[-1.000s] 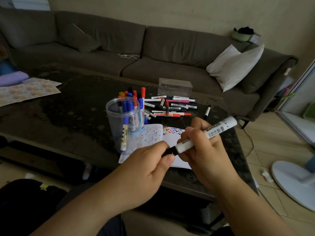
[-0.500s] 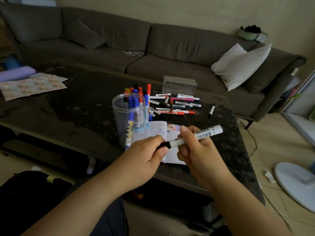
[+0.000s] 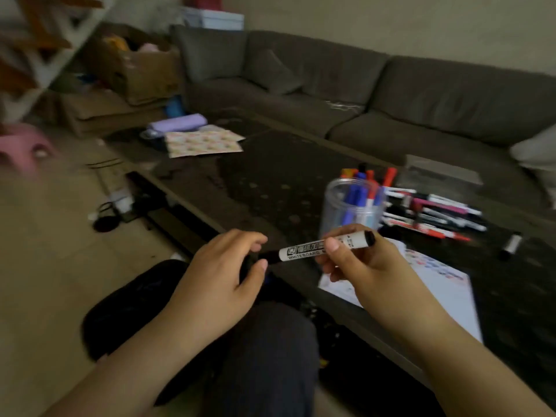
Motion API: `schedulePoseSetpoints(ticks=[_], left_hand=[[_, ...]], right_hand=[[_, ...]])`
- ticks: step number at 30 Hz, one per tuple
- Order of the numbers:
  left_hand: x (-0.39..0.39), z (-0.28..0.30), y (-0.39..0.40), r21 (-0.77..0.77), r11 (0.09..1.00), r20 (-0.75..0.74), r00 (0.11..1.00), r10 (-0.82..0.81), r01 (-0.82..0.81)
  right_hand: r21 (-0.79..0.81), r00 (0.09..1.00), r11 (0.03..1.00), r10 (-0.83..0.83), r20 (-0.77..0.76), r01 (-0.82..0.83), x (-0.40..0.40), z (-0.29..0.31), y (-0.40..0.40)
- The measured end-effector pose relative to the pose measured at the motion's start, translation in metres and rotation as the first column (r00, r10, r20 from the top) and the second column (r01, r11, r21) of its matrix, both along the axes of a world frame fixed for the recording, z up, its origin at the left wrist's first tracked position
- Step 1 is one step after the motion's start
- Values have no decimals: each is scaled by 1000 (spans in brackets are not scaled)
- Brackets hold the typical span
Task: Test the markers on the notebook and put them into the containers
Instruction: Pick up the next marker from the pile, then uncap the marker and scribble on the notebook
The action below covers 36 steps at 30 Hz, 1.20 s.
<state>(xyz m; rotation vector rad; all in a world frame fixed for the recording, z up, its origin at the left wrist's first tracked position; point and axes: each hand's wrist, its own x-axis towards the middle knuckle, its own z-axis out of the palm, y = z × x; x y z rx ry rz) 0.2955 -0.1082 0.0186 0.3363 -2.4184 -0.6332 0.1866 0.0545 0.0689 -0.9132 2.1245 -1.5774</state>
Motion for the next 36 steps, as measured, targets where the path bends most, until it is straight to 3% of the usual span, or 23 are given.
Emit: schedulePoseSetpoints(ticks=[3, 6, 10, 12, 15, 19, 24, 30, 36], left_hand=[[40, -11, -34, 52, 976, 9, 978, 211, -211], [77, -21, -59, 99, 935, 84, 939, 333, -341], [106, -34, -75, 62, 891, 163, 885, 436, -450], [112, -38, -79, 57, 885, 190, 876, 444, -461], [110, -41, -80, 44, 892, 209, 877, 432, -450], [78, -35, -70, 24, 939, 189, 924, 334, -344], [5, -17, -32, 3, 998, 188, 980, 63, -65], [-93, -2, 40, -11, 961, 168, 948, -272, 278], [-164, 1, 116, -49, 891, 172, 882, -438, 452]], right_hand=[[114, 985, 983, 151, -85, -141, 12, -16, -56], [266, 957, 928, 285, -53, -262, 23, -39, -112], [562, 900, 737, 436, 31, -376, 33, -75, -168], [601, 888, 686, 451, 90, -409, 36, -87, -175], [549, 887, 746, 461, -16, -378, 33, -87, -161], [407, 901, 869, 386, -199, -282, 12, -71, -115], [298, 939, 953, 145, -312, -48, -26, -54, -41], [312, 955, 924, -139, -263, 220, -74, -43, 58], [333, 883, 824, -377, -281, 458, -123, -56, 131]])
